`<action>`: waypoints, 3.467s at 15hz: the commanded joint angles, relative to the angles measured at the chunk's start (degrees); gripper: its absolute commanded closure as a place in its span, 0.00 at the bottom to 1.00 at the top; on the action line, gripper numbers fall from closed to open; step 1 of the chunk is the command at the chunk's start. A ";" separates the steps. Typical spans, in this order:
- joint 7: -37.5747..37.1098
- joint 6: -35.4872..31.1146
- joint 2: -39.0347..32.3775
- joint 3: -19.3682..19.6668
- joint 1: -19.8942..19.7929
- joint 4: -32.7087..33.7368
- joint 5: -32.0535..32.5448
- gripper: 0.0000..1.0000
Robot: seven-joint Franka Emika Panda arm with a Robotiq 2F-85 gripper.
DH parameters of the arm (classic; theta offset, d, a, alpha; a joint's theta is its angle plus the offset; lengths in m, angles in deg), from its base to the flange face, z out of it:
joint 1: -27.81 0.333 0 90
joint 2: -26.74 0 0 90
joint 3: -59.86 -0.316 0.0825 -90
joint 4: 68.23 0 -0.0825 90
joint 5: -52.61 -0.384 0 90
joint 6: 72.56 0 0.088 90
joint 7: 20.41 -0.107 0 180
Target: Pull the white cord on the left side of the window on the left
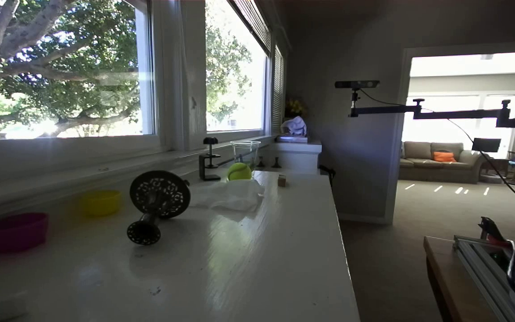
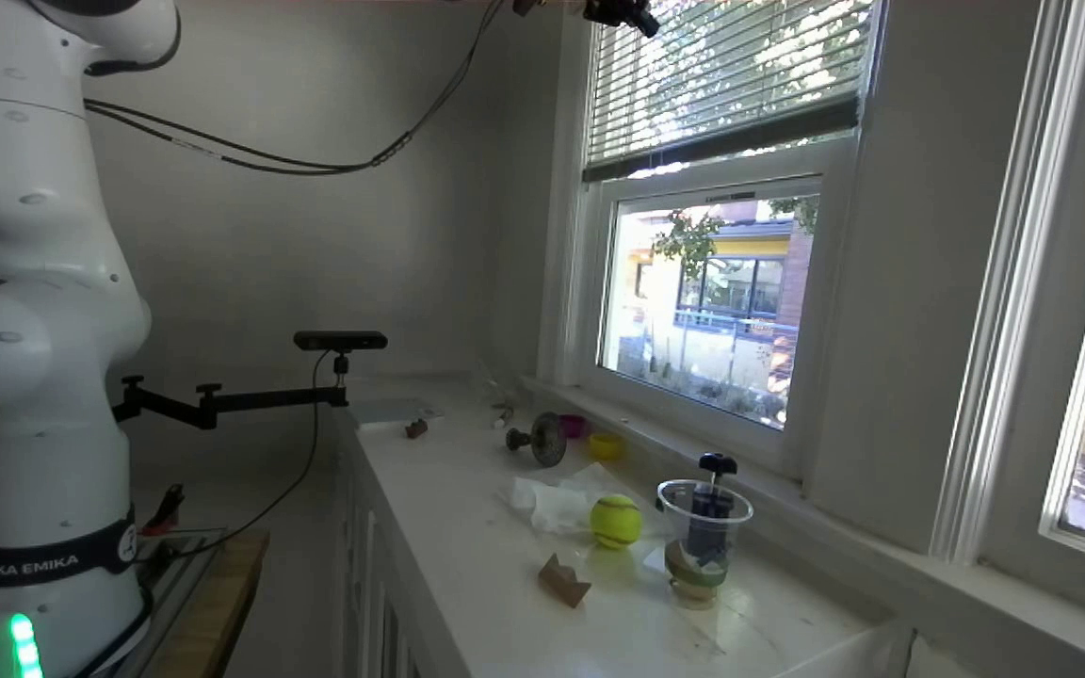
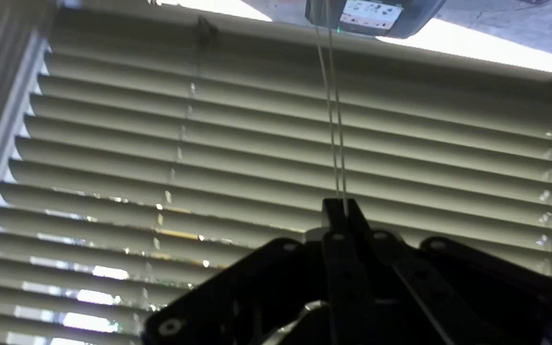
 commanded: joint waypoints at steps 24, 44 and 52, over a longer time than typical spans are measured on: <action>45.16 -8.47 -9.64 -5.29 1.98 15.82 -30.15 0.52; 30.90 20.03 1.49 0.07 4.64 -13.37 -32.25 0.00; 26.16 17.02 -6.57 -3.76 7.28 -10.72 -30.05 0.00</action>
